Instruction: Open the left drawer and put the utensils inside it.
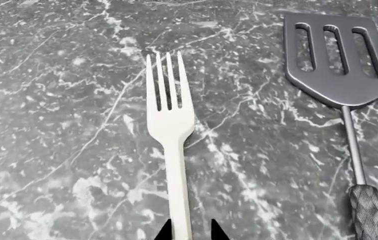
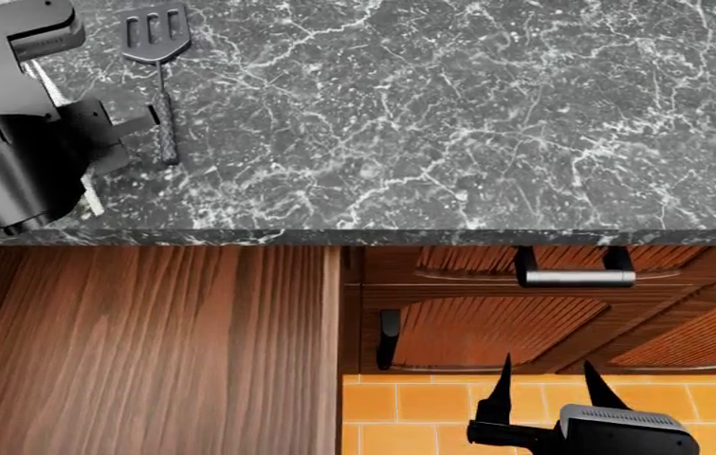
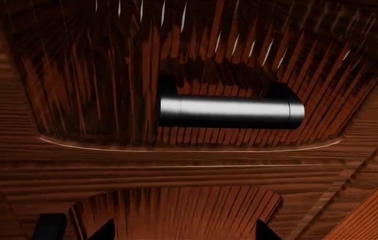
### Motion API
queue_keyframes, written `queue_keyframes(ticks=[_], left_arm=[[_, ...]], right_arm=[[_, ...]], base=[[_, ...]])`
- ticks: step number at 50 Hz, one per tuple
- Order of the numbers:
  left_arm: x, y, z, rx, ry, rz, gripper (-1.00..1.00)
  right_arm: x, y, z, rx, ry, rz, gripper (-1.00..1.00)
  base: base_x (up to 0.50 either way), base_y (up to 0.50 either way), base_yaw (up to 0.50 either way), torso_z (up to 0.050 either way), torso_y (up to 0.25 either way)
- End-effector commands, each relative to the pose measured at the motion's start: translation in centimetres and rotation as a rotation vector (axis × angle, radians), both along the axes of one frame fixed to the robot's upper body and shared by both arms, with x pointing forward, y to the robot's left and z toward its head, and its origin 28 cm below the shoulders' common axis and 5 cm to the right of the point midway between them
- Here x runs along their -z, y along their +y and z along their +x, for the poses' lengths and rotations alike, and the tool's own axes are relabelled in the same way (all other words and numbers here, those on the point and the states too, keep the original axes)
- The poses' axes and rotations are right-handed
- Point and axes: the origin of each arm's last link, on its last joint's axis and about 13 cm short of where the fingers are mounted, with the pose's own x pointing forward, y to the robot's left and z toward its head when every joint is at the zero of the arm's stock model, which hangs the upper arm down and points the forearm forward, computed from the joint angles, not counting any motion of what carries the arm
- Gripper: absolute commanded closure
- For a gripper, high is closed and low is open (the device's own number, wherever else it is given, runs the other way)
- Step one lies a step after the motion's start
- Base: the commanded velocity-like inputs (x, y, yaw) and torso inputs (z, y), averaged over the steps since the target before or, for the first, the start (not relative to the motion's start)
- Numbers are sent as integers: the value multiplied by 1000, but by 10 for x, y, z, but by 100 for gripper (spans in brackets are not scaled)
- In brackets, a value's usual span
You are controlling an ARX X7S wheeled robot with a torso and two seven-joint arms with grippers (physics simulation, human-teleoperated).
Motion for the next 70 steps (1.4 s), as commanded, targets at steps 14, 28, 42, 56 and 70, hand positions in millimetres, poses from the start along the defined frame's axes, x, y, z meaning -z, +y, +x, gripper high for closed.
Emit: queue_keyframes(ticks=[14,28,42,56,70], left_arm=[[20,1,2,33,16,14,100],[20,1,3,16,0,12,100],[20,1,3,24,-26,32,100],[20,2,3,77,-21,86,100],[20,3,3,192,-2,146,100]], right_arm=[[0,-1,4,6,-5,-17,-100],[0,0,3,7,-4,-18,-100],[0,0,3,6,-4,-20,-100],[2,-1,3,9,1,-27,-100],[5,-1,4,8,-1,-30,-100]], base=[[0,0,0,0,-2],[0,0,0,-3,72],[0,0,0,0,120],[0,0,0,0,68],[0,0,0,0,0]])
